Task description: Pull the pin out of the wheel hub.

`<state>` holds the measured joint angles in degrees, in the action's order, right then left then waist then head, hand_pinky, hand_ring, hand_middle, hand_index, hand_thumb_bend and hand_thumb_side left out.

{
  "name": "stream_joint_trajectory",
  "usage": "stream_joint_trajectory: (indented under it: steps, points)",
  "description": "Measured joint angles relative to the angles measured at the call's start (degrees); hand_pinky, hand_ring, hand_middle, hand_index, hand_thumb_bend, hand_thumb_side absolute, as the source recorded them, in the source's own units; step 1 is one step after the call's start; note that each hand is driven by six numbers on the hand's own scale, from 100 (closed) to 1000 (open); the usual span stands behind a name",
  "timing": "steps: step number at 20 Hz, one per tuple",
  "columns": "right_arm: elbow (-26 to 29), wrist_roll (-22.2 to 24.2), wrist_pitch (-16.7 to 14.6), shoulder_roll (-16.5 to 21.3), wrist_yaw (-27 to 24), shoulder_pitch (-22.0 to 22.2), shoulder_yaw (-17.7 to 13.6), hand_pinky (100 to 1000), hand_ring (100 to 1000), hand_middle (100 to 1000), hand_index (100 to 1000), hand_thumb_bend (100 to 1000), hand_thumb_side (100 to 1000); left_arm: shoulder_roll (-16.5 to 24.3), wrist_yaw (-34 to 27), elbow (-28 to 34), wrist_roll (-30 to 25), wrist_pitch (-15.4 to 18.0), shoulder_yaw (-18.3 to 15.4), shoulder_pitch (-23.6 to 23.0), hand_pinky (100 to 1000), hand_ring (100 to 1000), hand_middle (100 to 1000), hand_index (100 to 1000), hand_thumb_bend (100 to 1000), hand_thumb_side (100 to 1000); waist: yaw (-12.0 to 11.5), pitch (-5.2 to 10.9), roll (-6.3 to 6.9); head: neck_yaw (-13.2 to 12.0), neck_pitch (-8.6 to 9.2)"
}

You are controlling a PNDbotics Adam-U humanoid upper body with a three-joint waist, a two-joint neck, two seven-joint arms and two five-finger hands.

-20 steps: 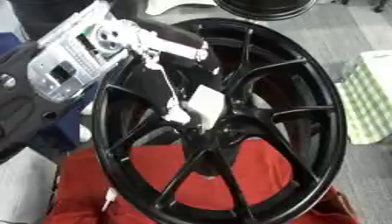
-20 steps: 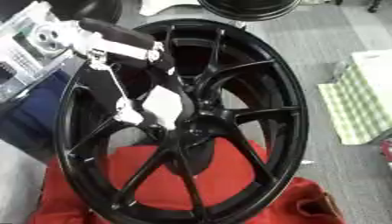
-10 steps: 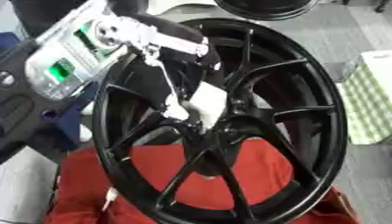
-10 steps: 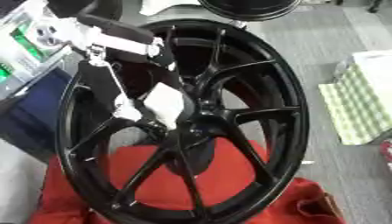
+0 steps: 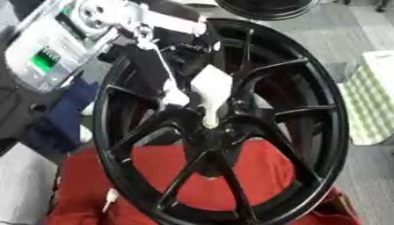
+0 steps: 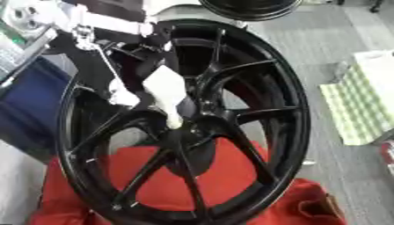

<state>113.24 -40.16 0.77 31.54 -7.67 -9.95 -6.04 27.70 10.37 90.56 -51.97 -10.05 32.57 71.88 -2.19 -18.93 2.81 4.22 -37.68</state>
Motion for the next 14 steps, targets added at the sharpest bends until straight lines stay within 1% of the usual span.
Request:
stream_joint_trajectory:
  steps: [3,8,11,14]
  points:
    - [0.0,-0.1,0.0,0.0,0.0,0.5,-0.1,661,739,688,748,100,754,0.0,-1.3,0.9,0.2,-1.4,-2.5,0.9,684,493,302,372,235,100,-0.3,0.30,0.08,0.1,-0.02]
    - [0.0,-0.3,-0.1,0.0,0.0,0.7,-0.4,662,740,689,748,100,751,0.4,-4.2,1.2,1.8,-2.6,-8.1,1.8,687,495,299,376,213,100,-1.1,0.79,0.05,0.8,-0.18]
    - [0.0,-0.4,-0.2,0.0,0.2,1.3,-0.9,663,740,683,749,100,750,3.3,-5.8,0.2,4.3,-2.7,-12.8,1.2,690,496,297,381,178,100,-1.9,0.95,-0.01,1.3,-0.46]
    - [0.0,-0.7,-0.4,0.0,0.5,1.7,-1.4,664,740,683,749,100,749,8.5,-7.9,-0.9,8.1,-2.6,-18.6,-1.1,693,497,300,389,144,100,-2.5,0.95,-0.18,1.9,-0.49]
